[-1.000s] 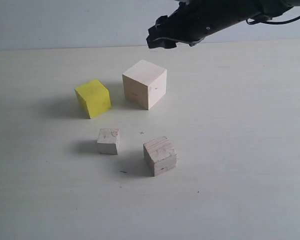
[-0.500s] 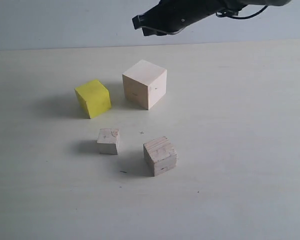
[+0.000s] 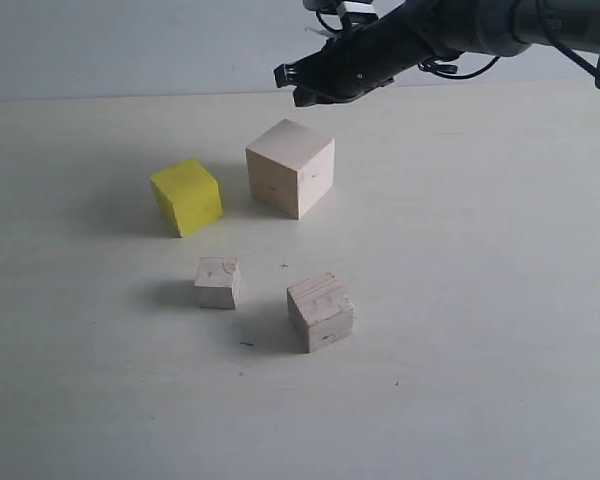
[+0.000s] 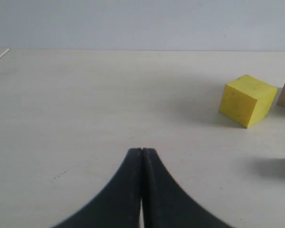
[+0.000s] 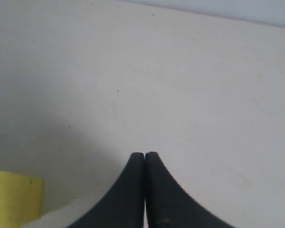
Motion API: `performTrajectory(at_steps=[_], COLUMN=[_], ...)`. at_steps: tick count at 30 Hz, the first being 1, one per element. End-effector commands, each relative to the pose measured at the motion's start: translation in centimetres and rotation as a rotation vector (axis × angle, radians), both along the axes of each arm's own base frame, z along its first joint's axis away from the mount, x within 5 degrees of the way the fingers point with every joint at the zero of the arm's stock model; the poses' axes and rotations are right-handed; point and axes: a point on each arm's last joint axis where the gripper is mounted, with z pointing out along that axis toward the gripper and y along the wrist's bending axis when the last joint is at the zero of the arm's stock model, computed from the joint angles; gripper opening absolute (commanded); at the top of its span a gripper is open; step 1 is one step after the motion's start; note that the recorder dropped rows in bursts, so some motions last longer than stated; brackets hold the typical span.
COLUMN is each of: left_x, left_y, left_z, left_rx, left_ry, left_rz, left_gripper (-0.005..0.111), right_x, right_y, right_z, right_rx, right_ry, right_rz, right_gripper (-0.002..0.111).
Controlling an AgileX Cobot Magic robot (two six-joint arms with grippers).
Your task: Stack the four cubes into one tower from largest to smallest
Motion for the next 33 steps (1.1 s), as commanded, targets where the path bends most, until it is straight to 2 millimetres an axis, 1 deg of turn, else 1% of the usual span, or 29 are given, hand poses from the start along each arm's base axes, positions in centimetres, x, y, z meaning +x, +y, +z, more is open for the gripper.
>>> performTrajectory(at_steps=[1,4,12,14,16,23,33], left_x=[0.0,0.0,0.0,0.0,0.0,0.0,0.0], left_y=[0.0,0.0,0.0,0.0,0.0,0.0,0.0], left_z=[0.0,0.0,0.0,0.0,0.0,0.0,0.0], left_rx=[0.002,0.002,0.002,0.002,0.002,0.002,0.002], left_ry=[-0.009,-0.009,-0.009,-0.009,-0.009,-0.009,-0.009], left_rz=[-0.005,-0.005,-0.005,-0.005,-0.005,-0.005,-0.005], left_gripper=[0.0,0.0,0.0,0.0,0.0,0.0,0.0], right_x=[0.5,0.8,1.0,0.9,0.7,-0.2,-2.3], right_y=[0.0,-0.1,-0.1,-0.1,0.1,1.0,1.5], right_z=[1.0,0.5,-3.0,-3.5,-3.7,-3.5,-3.8], right_rx=[0.027,0.024,-0.006,-0.023,-0.028,-0.001,-0.026], right_ry=[-0.032,-0.04,0.011,0.011,0.007,-0.037,0.0], right_rz=[-0.016,-0.033,-0.027,0.003,0.056,0.259,0.54], right_gripper=[0.0,0.0,0.0,0.0,0.0,0.0,0.0])
